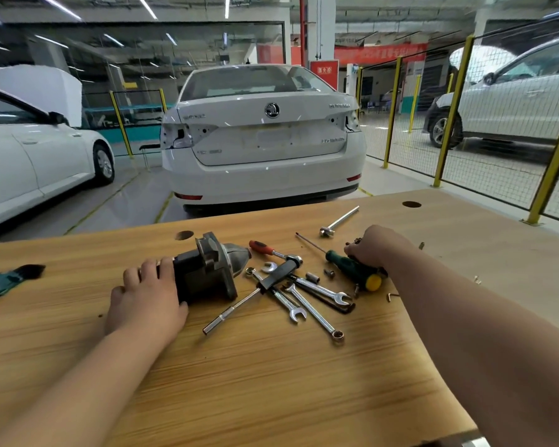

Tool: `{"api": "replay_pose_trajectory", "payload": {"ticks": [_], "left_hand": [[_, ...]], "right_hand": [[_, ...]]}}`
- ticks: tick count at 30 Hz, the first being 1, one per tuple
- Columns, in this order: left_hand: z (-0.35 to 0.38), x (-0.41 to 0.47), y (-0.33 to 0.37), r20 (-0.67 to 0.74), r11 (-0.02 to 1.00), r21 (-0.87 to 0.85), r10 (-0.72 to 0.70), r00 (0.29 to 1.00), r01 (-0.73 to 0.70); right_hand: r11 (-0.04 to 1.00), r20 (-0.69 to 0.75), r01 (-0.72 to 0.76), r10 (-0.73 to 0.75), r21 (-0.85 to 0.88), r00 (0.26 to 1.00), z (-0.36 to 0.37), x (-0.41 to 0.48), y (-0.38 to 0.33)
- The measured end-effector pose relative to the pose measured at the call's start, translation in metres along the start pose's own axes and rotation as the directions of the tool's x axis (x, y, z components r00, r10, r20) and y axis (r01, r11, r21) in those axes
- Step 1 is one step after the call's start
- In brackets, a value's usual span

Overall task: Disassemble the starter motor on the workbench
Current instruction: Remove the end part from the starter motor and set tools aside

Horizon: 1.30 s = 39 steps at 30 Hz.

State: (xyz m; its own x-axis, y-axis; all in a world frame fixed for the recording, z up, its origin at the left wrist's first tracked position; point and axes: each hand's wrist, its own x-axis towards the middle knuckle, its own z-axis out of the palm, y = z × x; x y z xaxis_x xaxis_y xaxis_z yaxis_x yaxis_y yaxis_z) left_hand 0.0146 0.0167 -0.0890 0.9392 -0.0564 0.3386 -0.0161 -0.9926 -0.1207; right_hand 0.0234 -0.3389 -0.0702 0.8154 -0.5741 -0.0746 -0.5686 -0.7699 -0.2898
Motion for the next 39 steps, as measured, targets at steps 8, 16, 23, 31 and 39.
{"api": "replay_pose_trajectory", "payload": {"ticks": [8, 16, 23, 31, 39], "left_hand": [[0.011, -0.008, 0.002, -0.053, 0.999, 0.017, -0.036, 0.998, 0.037], [0.013, -0.043, 0.046, -0.214, 0.943, -0.327, -0.002, 0.977, -0.07], [0.001, -0.058, 0.064, -0.386, 0.77, -0.565, 0.071, 0.92, -0.297], [0.01, -0.055, 0.071, -0.311, 0.697, -0.509, 0.398, 0.863, -0.505], [0.017, -0.051, 0.071, -0.254, 0.682, -0.555, 0.406, 0.878, -0.476]], "right_hand": [[0.699, 0.051, 0.538, -0.587, -0.471, 0.808, -0.014, -0.046, 0.001], [0.416, 0.238, 0.622, -0.672, -0.663, 0.702, -0.009, -0.069, 0.013], [0.566, 0.058, 0.585, -0.688, -0.581, 0.724, -0.01, -0.066, 0.017], [0.663, -0.004, 0.468, -0.58, -0.584, 0.815, 0.006, -0.051, -0.014], [0.651, 0.083, 0.472, -0.534, -0.595, 0.841, 0.002, -0.042, -0.025]]}}
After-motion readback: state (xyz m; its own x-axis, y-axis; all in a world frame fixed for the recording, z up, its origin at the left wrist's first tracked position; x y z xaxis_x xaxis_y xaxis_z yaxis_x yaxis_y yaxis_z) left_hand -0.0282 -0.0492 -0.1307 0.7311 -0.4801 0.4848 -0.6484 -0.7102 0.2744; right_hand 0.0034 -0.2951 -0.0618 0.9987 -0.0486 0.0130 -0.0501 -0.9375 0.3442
